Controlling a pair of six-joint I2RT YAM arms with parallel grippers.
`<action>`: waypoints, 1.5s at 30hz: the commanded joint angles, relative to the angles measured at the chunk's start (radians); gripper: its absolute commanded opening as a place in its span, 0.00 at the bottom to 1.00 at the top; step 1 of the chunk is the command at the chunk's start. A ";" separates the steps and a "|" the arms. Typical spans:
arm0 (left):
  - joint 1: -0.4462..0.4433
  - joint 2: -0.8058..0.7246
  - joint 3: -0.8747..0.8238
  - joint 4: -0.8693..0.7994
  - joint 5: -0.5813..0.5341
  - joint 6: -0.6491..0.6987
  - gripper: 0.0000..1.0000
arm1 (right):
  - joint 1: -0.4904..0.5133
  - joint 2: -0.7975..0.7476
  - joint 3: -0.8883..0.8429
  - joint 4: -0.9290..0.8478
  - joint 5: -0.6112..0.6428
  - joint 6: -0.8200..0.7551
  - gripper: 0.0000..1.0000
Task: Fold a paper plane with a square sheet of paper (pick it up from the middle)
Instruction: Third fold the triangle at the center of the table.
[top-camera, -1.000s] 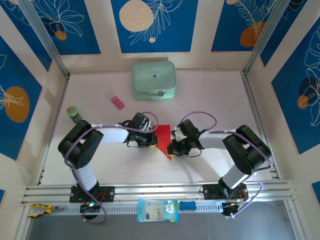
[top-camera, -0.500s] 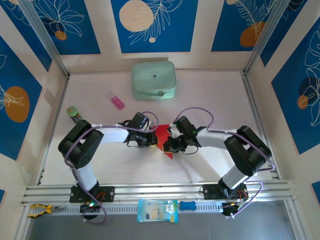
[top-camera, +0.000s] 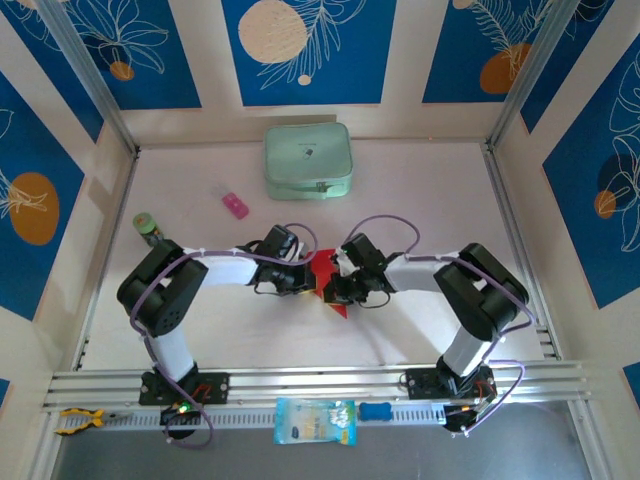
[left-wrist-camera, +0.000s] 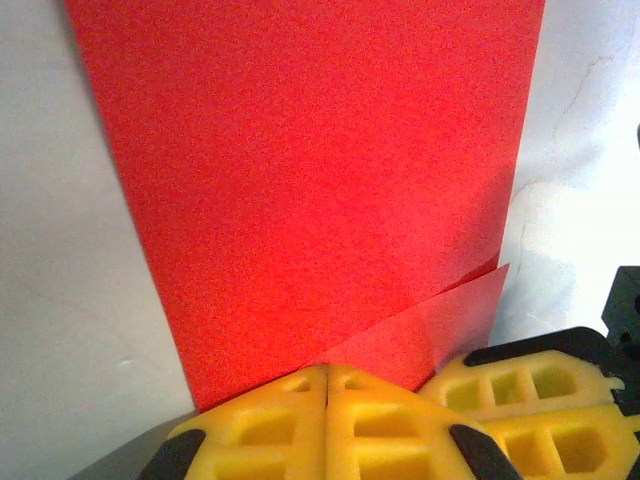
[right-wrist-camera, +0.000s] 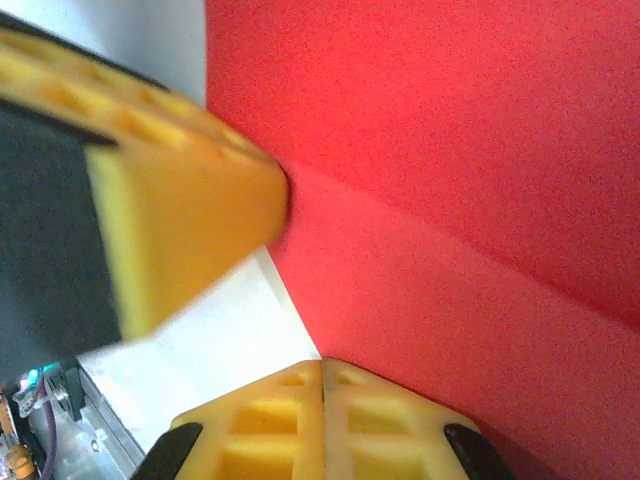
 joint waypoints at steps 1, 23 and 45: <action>0.009 0.037 -0.026 -0.041 -0.020 0.023 0.03 | -0.015 -0.048 -0.026 -0.078 -0.003 0.001 0.03; 0.019 0.036 -0.036 -0.037 -0.027 0.024 0.02 | 0.003 -0.020 -0.011 -0.076 0.000 -0.014 0.03; 0.025 0.002 -0.061 -0.022 -0.037 -0.003 0.03 | -0.042 -0.282 -0.141 -0.138 -0.018 -0.025 0.04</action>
